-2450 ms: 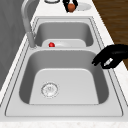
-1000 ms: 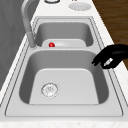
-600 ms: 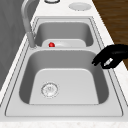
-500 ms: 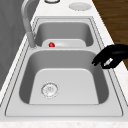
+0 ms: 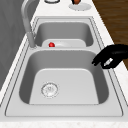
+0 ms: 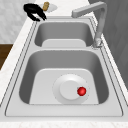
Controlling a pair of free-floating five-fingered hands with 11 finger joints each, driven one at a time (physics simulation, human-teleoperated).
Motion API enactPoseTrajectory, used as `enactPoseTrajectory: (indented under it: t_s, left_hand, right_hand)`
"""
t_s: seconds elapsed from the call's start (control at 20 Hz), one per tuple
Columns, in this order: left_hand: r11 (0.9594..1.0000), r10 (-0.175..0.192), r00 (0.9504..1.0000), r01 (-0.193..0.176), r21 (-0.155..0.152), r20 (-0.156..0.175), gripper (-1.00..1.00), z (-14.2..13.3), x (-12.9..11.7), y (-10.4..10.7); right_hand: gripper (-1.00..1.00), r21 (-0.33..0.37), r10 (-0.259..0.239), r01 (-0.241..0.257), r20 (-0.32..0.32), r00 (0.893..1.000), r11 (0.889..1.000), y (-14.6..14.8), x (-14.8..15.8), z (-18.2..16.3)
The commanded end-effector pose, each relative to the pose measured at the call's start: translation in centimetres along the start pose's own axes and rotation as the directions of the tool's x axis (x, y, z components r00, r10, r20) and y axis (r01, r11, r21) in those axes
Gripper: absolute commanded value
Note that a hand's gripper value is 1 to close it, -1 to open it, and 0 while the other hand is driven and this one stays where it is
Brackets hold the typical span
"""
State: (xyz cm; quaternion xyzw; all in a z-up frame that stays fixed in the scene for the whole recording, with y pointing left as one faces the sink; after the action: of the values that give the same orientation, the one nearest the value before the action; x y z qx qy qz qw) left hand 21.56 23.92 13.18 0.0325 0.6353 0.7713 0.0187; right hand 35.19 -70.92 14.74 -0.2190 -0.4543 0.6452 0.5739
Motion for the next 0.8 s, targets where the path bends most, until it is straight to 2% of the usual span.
enactPoseTrajectory:
  t_s: [0.0, 0.2, 0.45, 0.6, 0.7, 0.75]
  left_hand:
    - [1.0, 0.0, 1.0, 0.0, 0.0, 0.0, 0.0, 0.0, 0.0, 0.0]
    - [1.0, 0.0, 1.0, 0.0, 0.0, 0.0, 0.0, 0.0, 0.0, 0.0]
    - [1.0, 0.0, 1.0, 0.0, 0.0, 0.0, 0.0, 0.0, 0.0, 0.0]
    - [1.0, 0.0, 1.0, 0.0, 0.0, 0.0, 0.0, 0.0, 0.0, 0.0]
    - [1.0, 0.0, 1.0, 0.0, 0.0, 0.0, 0.0, 0.0, 0.0, 0.0]
    - [1.0, 0.0, 1.0, 0.0, 0.0, 0.0, 0.0, 0.0, 0.0, 0.0]
  right_hand:
    - [1.0, -0.029, 0.031, -0.03, 0.031, 0.999, 0.999, 2.6, -1.4, -1.2]
    - [1.0, -0.032, 0.031, -0.03, 0.024, 0.999, 0.999, 5.6, -3.3, -2.0]
    - [1.0, -0.104, -0.058, 0.069, 0.105, 0.993, 0.992, 6.3, -5.5, -2.2]
    - [1.0, -0.145, -0.124, 0.15, 0.173, 0.977, 0.978, 6.1, -6.8, -1.7]
    - [1.0, -0.148, -0.176, 0.209, 0.209, 0.962, 0.966, 6.3, -7.5, -1.5]
    - [-1.0, -0.142, -0.203, 0.238, 0.225, 0.953, 0.961, 6.5, -7.6, -1.2]
